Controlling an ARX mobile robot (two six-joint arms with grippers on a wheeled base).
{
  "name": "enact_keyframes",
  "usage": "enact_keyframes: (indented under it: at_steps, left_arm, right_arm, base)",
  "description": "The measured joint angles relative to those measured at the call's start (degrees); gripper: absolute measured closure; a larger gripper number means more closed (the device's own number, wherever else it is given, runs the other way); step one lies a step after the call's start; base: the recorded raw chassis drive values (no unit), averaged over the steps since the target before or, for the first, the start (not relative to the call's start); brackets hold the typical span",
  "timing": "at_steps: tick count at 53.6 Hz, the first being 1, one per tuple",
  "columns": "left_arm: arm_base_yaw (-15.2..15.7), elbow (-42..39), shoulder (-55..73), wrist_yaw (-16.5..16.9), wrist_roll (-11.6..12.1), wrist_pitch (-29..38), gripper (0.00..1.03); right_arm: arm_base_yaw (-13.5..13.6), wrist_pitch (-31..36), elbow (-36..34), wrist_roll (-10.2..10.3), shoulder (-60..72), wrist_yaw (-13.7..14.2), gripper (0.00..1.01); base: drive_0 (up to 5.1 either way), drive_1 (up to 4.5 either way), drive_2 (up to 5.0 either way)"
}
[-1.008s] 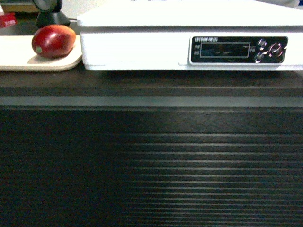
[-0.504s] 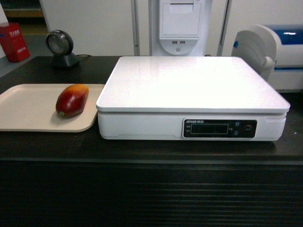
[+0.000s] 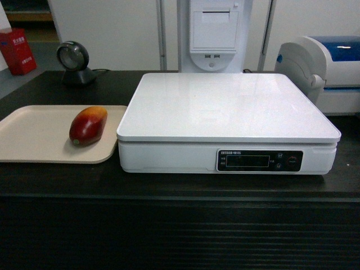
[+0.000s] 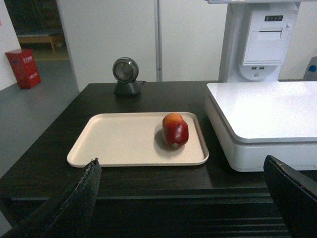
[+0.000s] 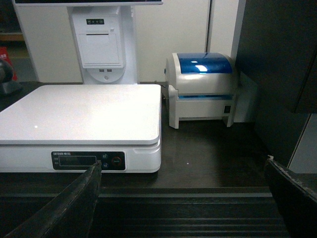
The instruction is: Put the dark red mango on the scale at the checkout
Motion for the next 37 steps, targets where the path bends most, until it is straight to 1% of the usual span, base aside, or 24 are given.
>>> enact_keyframes:
  at_steps: [37]
  left_arm:
    - [0.0,0.0,0.0,0.0,0.0,0.0,0.05]
  right_arm:
    - [0.0,0.0,0.0,0.0,0.0,0.0,0.03]
  base:
    - [0.0,0.00,0.0]
